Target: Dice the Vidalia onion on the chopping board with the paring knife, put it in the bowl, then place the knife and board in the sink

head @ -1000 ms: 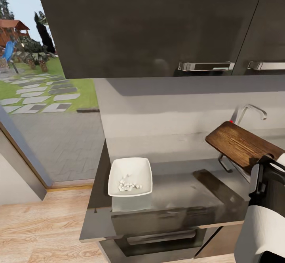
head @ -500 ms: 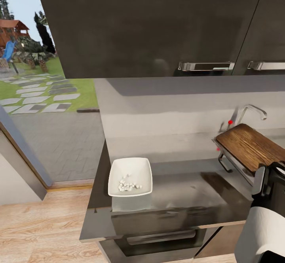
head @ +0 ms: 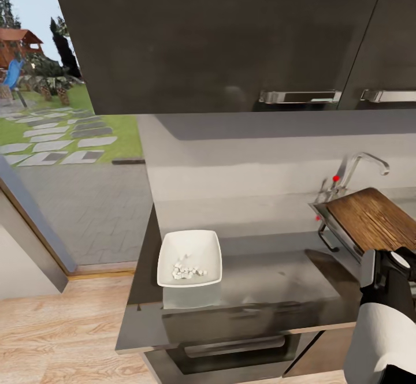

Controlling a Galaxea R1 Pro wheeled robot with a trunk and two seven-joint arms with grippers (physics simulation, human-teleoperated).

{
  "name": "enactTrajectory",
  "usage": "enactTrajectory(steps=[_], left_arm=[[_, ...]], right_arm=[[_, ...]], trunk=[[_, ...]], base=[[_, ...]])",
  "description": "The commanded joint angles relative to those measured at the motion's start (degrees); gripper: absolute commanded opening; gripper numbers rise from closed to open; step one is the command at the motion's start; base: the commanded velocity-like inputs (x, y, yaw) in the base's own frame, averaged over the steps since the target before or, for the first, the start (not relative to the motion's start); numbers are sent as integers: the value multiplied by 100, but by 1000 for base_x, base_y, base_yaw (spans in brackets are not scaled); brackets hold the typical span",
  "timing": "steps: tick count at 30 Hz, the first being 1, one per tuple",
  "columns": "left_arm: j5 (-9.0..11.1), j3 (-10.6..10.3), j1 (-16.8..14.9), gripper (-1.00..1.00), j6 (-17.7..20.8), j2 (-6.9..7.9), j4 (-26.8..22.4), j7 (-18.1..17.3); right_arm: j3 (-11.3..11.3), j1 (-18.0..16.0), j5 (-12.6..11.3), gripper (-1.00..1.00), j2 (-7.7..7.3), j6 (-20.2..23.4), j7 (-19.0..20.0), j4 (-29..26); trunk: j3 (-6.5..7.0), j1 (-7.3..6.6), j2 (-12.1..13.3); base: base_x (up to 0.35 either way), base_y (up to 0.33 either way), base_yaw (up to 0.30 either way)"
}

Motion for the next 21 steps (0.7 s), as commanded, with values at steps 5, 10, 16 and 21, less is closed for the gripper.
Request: enactTrajectory(steps=[5, 10, 16, 21], left_arm=[[57, -50, -11, 100, -42, -16, 22, 11], [59, -50, -11, 100, -42, -25, 21, 11], [60, -44, -11, 100, -42, -25, 21, 12], [60, -42, -11, 100, -43, -20, 21, 12]], right_arm=[[8, -5, 8, -100, -2, 32, -21, 26], [10, -5, 6, -100, 1, 32, -21, 28], [15, -5, 2, -100, 13, 32, -21, 28], [26, -5, -1, -100, 31, 32, -21, 29]], trunk=[[-10, 3, -10], [-10, 3, -10], [-10, 3, -10], [-10, 3, -10]], base=[[0, -179, 0], [0, -276, 0], [0, -328, 0], [0, -337, 0]])
